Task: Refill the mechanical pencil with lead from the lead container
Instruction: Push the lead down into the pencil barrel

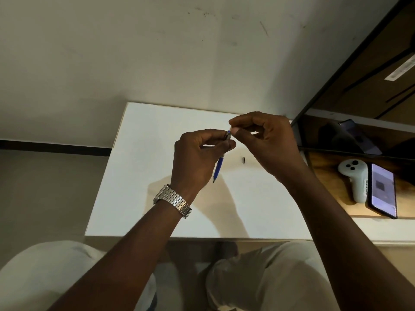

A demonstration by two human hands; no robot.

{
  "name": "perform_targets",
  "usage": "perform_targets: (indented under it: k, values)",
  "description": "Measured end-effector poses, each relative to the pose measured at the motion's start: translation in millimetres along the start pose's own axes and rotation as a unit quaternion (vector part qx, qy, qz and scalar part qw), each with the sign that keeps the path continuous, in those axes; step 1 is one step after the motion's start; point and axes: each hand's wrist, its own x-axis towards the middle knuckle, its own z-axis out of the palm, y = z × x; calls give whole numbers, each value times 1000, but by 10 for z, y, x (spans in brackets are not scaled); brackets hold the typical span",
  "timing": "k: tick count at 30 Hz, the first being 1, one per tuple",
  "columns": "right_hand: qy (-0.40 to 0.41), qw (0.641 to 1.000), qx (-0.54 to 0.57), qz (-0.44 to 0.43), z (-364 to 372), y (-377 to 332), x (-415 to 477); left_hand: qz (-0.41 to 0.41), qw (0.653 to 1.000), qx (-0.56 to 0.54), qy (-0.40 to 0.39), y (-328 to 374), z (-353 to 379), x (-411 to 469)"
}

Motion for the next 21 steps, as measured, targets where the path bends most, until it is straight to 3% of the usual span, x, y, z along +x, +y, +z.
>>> perform_targets:
  k: [5, 8, 12, 21]
  values:
    - [95, 986, 111, 80, -7, 300, 13, -12, 1000, -24, -2, -10, 0, 27]
    - [45, 986, -20, 161, 143, 693, 56, -12, 999, -31, -5, -32, 7, 31]
    - [-53, 955, -227, 183, 359, 1063, 24, -10, 1000, -22, -8, -39, 21, 38]
    - [-92, 919, -328, 196, 487, 1196, 76, -8, 1000, -16, -10, -65, 25, 58]
